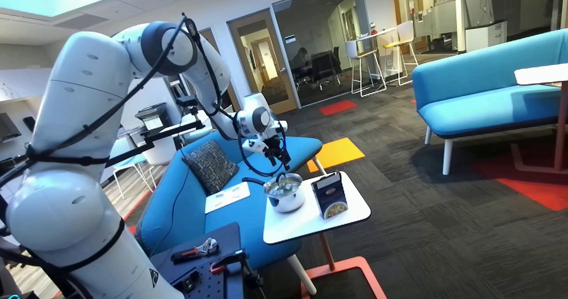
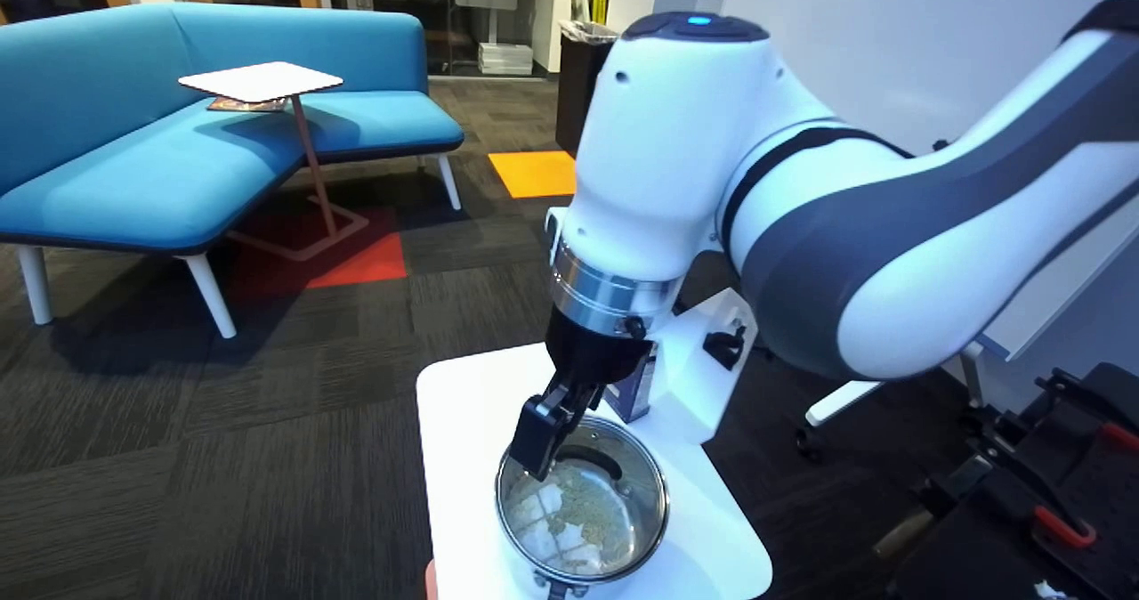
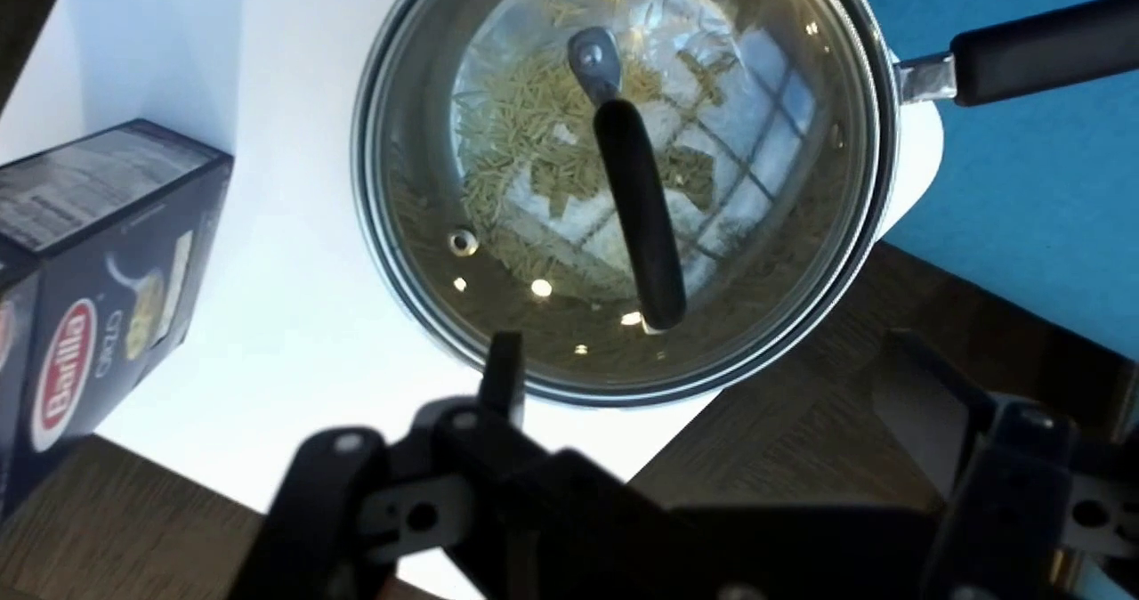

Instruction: Remove the lid from the pot

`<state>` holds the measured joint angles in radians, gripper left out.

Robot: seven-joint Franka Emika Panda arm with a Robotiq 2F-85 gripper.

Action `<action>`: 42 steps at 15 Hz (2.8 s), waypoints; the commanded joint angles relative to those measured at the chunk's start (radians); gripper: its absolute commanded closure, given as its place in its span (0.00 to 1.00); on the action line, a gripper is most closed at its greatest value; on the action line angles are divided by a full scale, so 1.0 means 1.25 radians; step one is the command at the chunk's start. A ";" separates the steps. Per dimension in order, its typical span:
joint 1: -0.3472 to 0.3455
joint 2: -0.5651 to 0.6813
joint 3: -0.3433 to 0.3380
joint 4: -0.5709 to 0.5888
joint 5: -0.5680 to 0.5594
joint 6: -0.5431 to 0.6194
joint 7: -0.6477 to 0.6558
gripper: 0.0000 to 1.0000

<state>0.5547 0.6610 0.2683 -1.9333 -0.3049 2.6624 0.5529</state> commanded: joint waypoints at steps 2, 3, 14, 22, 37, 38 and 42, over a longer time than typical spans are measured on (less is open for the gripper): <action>0.065 0.017 -0.065 0.053 0.071 -0.071 -0.030 0.00; 0.075 0.012 -0.077 0.051 0.075 -0.078 -0.026 0.00; 0.076 0.018 -0.081 0.060 0.143 -0.150 -0.052 0.51; 0.070 0.008 -0.074 0.057 0.174 -0.159 -0.083 1.00; 0.090 -0.123 -0.144 0.071 0.059 -0.076 -0.030 0.96; 0.097 -0.105 -0.163 0.091 0.033 -0.058 -0.016 0.96; 0.138 -0.021 -0.257 0.180 -0.032 -0.006 0.112 0.96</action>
<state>0.6774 0.5536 0.0273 -1.8111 -0.2979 2.6213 0.5822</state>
